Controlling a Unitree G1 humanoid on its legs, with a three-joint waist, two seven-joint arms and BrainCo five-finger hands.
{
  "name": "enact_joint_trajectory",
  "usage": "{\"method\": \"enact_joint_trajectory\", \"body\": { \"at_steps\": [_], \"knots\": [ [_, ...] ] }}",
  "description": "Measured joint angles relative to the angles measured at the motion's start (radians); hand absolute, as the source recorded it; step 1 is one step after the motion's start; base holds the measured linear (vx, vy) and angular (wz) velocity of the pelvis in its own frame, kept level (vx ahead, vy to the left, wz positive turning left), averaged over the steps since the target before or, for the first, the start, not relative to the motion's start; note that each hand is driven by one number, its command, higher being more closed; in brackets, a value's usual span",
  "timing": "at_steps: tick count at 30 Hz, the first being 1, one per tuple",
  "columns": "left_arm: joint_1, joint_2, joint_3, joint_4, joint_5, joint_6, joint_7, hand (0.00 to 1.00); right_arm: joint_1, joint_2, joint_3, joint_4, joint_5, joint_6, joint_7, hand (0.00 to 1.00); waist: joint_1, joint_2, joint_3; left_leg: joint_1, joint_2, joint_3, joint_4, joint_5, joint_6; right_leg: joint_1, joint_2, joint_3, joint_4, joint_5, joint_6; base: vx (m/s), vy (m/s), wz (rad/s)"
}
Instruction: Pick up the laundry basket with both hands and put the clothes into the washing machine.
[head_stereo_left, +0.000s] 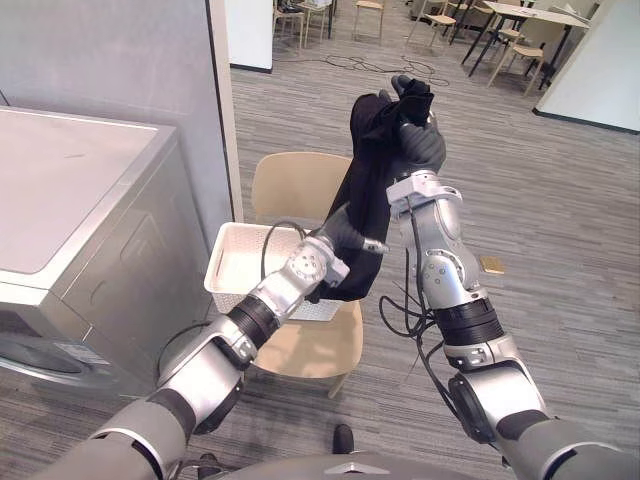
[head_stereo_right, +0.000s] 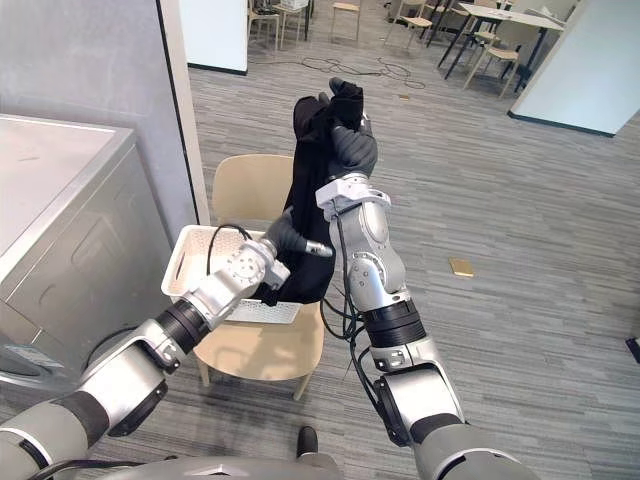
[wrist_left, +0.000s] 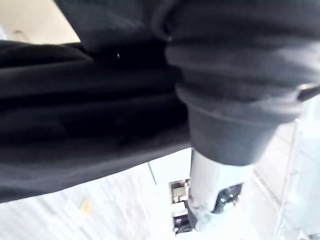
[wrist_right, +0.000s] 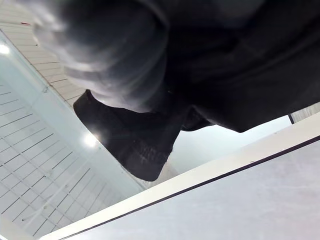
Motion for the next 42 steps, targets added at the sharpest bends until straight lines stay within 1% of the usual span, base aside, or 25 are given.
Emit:
{"method": "enact_joint_trajectory", "body": {
  "at_steps": [1,2,4,5,7,10,12,14,16,17,23,25,28,32,33,34,36,37,38,40,41,42],
  "knots": [
    [-0.001,-0.051,-0.007,0.108,0.070,0.022,0.001,0.00,0.000,0.003,0.003,0.001,0.005,0.000,-0.005,1.00,-0.016,-0.002,0.001,0.006,0.000,0.013,0.000,0.000,0.000,-0.003,0.002,0.016,0.000,0.009,0.000,0.01,0.000,-0.26],
    [-0.007,-0.064,-0.007,0.136,0.105,0.026,0.006,0.00,0.000,0.004,0.003,0.001,0.006,0.000,-0.006,1.00,-0.019,-0.003,0.002,0.011,0.001,0.019,0.000,-0.003,-0.001,-0.003,0.004,0.021,0.000,0.009,0.000,0.01,-0.003,-0.22],
    [-0.034,-0.079,-0.007,0.172,0.137,0.033,0.008,0.00,0.000,0.007,0.002,0.001,0.011,0.000,-0.006,1.00,-0.024,-0.003,0.002,0.013,0.004,0.021,0.000,-0.004,-0.002,-0.003,0.006,0.022,0.000,0.009,0.000,0.00,-0.006,-0.08],
    [-0.046,-0.084,-0.007,0.193,0.144,0.035,0.010,1.00,0.000,0.013,0.002,0.001,0.027,-0.001,-0.006,1.00,-0.025,-0.003,0.002,0.014,0.005,0.023,0.000,-0.005,-0.003,-0.003,0.008,0.024,0.000,0.009,0.000,0.00,-0.005,-0.04],
    [-0.058,-0.087,-0.004,0.215,0.176,0.046,0.017,1.00,0.000,0.034,0.002,0.000,0.033,-0.002,-0.006,1.00,-0.031,-0.003,0.002,0.015,0.006,0.028,0.000,-0.006,-0.005,-0.005,0.010,0.028,0.000,0.009,-0.001,-0.01,-0.003,-0.05],
    [-0.064,-0.092,0.020,0.243,0.195,0.063,0.037,1.00,-0.001,0.063,0.007,0.000,0.036,-0.002,-0.007,1.00,-0.028,-0.004,0.003,0.021,0.005,0.051,0.000,-0.010,-0.007,-0.017,0.012,0.050,0.000,0.013,-0.002,-0.01,0.001,-0.22],
    [-0.064,-0.093,0.025,0.247,0.194,0.064,0.053,1.00,-0.001,0.075,0.007,0.000,0.037,-0.002,-0.008,1.00,-0.032,-0.005,0.004,0.027,0.005,0.064,0.000,-0.012,-0.008,-0.021,0.014,0.061,0.000,0.014,-0.002,-0.01,-0.001,-0.19],
    [-0.065,-0.095,0.027,0.247,0.193,0.064,0.055,1.00,-0.003,0.075,0.007,0.000,0.038,-0.004,-0.008,1.00,-0.032,-0.005,0.004,0.034,0.005,0.072,0.000,-0.015,-0.007,-0.020,0.015,0.071,0.000,0.015,-0.003,0.00,0.000,-0.12],
    [-0.072,-0.097,0.035,0.242,0.186,0.064,0.064,1.00,-0.007,0.076,0.007,-0.002,0.039,-0.022,-0.008,1.00,-0.040,-0.005,0.005,0.034,0.005,0.072,0.000,-0.017,-0.008,-0.020,0.014,0.071,0.000,0.014,-0.003,0.00,0.000,0.00],
    [-0.073,-0.097,0.036,0.237,0.175,0.064,0.068,1.00,-0.007,0.075,0.007,-0.003,0.039,-0.024,-0.008,1.00,-0.040,-0.004,0.005,0.034,0.005,0.071,0.000,-0.017,-0.008,-0.020,0.014,0.070,0.000,0.014,-0.002,0.00,0.000,0.00],
    [-0.078,-0.100,0.043,0.188,0.148,0.064,0.080,1.00,-0.008,0.081,0.007,-0.054,0.043,-0.032,-0.009,1.00,-0.038,-0.003,0.007,0.030,0.004,0.059,0.000,-0.018,-0.007,-0.013,0.011,0.057,0.000,0.011,0.000,0.00,-0.002,0.06],
    [-0.078,-0.101,0.042,0.180,0.140,0.064,0.084,1.00,-0.007,0.085,0.007,-0.061,0.043,-0.033,-0.009,1.00,-0.042,-0.004,0.011,0.032,0.005,0.044,0.000,-0.018,-0.007,-0.001,0.010,0.044,0.000,0.006,0.001,0.00,-0.003,0.18],
    [-0.078,-0.101,0.045,0.164,0.110,0.064,0.102,1.00,-0.007,0.086,0.007,-0.077,0.043,-0.039,-0.010,1.00,-0.035,-0.004,0.012,0.030,0.004,0.041,0.000,-0.018,-0.007,-0.001,0.008,0.043,0.001,0.004,0.002,0.00,0.000,0.04],
    [-0.078,-0.100,0.085,0.139,-0.001,0.064,0.115,1.00,0.012,0.083,-0.003,-0.100,0.043,-0.043,-0.010,1.00,-0.033,-0.004,0.012,0.030,0.003,0.040,0.000,-0.019,-0.006,0.000,0.008,0.043,0.001,0.003,0.003,0.00,0.000,0.00],
    [-0.072,-0.096,0.113,0.114,-0.035,0.064,0.118,1.00,0.063,0.082,-0.024,-0.158,0.041,-0.044,-0.008,0.00,-0.027,-0.004,0.012,0.029,0.004,0.039,0.000,-0.020,-0.005,0.001,0.008,0.041,0.001,0.003,0.003,0.01,0.000,0.05],
    [-0.049,-0.092,0.156,0.061,-0.065,0.063,0.121,1.00,0.154,0.081,-0.061,-0.232,0.039,-0.045,-0.003,0.00,-0.019,-0.004,0.012,0.031,0.004,0.036,0.001,-0.021,-0.005,0.005,0.008,0.037,0.001,0.001,0.006,0.02,0.000,0.09],
    [0.000,-0.066,0.216,-0.028,-0.083,0.061,0.141,1.00,0.293,0.081,-0.130,-0.296,0.024,-0.046,-0.001,0.00,-0.018,-0.002,0.014,0.032,0.001,0.026,0.000,-0.021,-0.005,0.016,0.005,0.019,0.003,-0.003,0.010,0.03,0.001,0.15],
    [0.031,-0.040,0.257,-0.073,-0.086,0.060,0.148,1.00,0.377,0.079,-0.179,-0.300,0.023,-0.046,-0.002,0.00,-0.019,-0.002,0.014,0.033,-0.001,0.022,0.000,-0.021,-0.005,0.017,0.004,0.018,0.007,-0.008,0.011,0.01,0.005,0.13],
    [0.046,-0.026,0.276,-0.096,-0.086,0.060,0.153,1.00,0.418,0.078,-0.203,-0.300,0.023,-0.044,-0.002,0.00,-0.019,0.000,0.015,0.033,-0.001,0.021,0.000,-0.021,-0.005,0.017,0.003,0.017,0.010,-0.011,0.012,0.00,0.007,0.08],
    [0.123,0.027,0.364,-0.204,-0.090,0.056,0.161,1.00,0.548,0.077,-0.282,-0.301,0.010,-0.029,0.002,0.00,-0.021,0.010,0.023,0.036,-0.001,0.018,0.000,-0.021,-0.005,0.018,0.003,0.016,0.017,-0.021,0.015,0.00,0.003,0.02],
    [0.143,0.035,0.387,-0.233,-0.090,0.054,0.161,1.00,0.572,0.076,-0.293,-0.301,-0.004,-0.021,0.006,0.00,-0.021,0.013,0.025,0.036,-0.001,0.018,0.000,-0.022,-0.005,0.018,0.003,0.016,0.017,-0.025,0.019,0.00,0.000,0.00],
    [0.185,0.044,0.423,-0.292,-0.091,0.053,0.160,1.00,0.620,0.077,-0.301,-0.303,-0.017,-0.009,0.028,0.00,-0.022,0.019,0.029,0.037,-0.001,0.018,0.000,-0.022,-0.005,0.018,0.003,0.016,0.017,-0.026,0.019,0.00,0.000,0.00]
  ]
}}
